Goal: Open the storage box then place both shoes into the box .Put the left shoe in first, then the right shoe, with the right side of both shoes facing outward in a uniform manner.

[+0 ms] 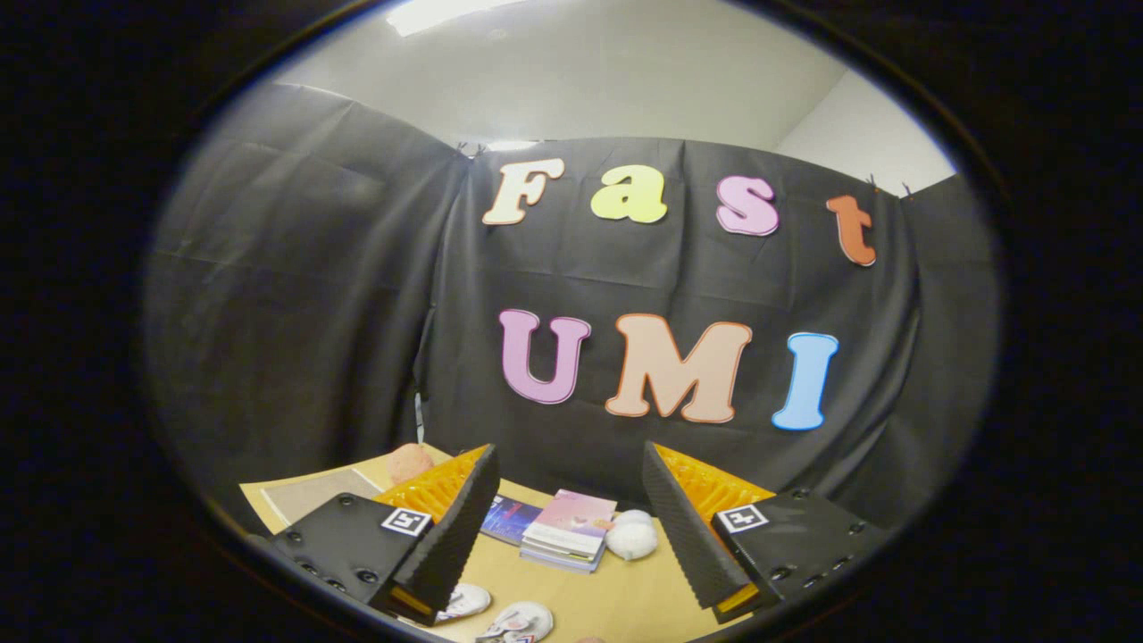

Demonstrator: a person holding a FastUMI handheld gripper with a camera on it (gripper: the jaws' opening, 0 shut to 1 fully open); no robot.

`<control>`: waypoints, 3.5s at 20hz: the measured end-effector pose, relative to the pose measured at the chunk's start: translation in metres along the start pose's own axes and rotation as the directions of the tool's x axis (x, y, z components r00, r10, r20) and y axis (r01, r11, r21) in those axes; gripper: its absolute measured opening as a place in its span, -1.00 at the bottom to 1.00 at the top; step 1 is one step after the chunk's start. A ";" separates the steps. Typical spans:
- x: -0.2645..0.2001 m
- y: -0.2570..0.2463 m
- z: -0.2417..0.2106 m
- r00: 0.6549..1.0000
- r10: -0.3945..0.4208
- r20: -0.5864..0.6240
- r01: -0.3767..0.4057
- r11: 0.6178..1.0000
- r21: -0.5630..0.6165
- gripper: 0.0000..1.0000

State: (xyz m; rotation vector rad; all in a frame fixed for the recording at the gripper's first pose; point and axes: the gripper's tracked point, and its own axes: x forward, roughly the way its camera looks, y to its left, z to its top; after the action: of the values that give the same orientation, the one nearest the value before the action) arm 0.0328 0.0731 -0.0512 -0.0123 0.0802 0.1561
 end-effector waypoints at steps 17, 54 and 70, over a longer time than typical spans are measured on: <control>0.046 0.230 -0.245 0.723 0.611 -0.323 -0.180 0.617 0.766 0.98; 0.029 0.283 -0.316 0.670 0.716 -0.194 0.140 0.134 0.981 -0.90; 0.062 0.350 -0.172 0.614 0.786 -0.075 -0.120 0.187 0.975 -0.92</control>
State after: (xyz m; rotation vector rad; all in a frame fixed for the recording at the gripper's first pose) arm 0.0257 0.4256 -0.2300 1.2036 0.8414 0.7869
